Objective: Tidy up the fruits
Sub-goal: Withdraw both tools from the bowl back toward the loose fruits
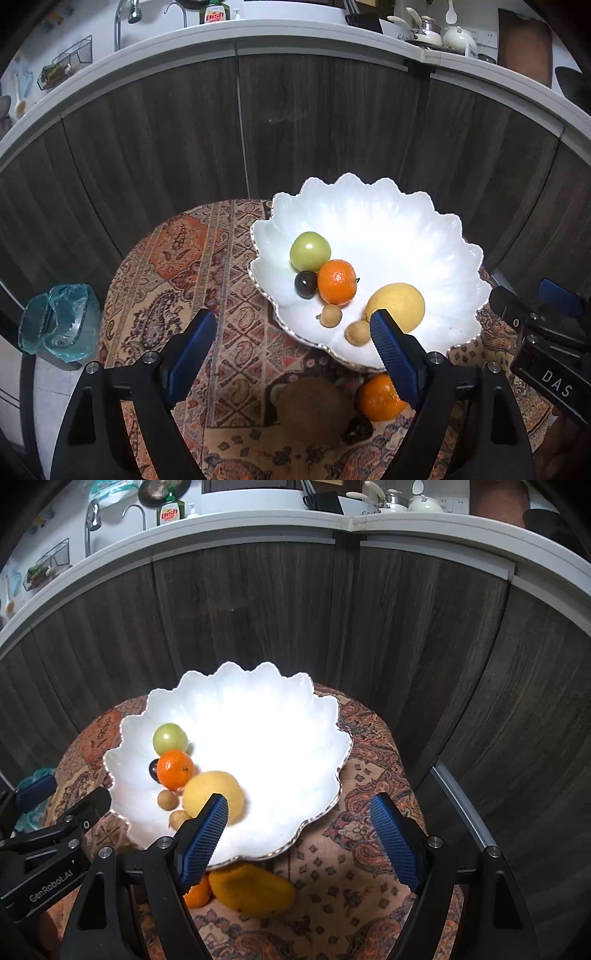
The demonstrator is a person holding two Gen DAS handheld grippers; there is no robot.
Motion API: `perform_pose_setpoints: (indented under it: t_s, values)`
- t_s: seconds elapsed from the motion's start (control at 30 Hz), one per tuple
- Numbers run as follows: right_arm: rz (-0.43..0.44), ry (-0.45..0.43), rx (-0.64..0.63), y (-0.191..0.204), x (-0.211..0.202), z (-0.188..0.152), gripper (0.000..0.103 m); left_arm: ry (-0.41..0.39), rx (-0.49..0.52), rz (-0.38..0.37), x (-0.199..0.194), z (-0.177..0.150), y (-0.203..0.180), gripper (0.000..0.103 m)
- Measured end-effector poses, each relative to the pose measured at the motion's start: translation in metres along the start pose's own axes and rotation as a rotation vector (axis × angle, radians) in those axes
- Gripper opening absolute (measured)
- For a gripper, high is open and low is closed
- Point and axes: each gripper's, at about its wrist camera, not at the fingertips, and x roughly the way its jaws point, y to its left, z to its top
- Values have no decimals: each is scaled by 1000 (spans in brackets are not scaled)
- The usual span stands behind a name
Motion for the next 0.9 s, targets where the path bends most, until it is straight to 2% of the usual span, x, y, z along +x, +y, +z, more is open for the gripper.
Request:
perform_pose_setpoints:
  t_s: [0.5,0.9]
  values:
    - [6,-44,-5,4,-47,-10,80,-35,-7,13,-46,-14,6,86]
    - [5,-27,-8,2,-54,-25,80,0,-12,9,-46,-32,3,86]
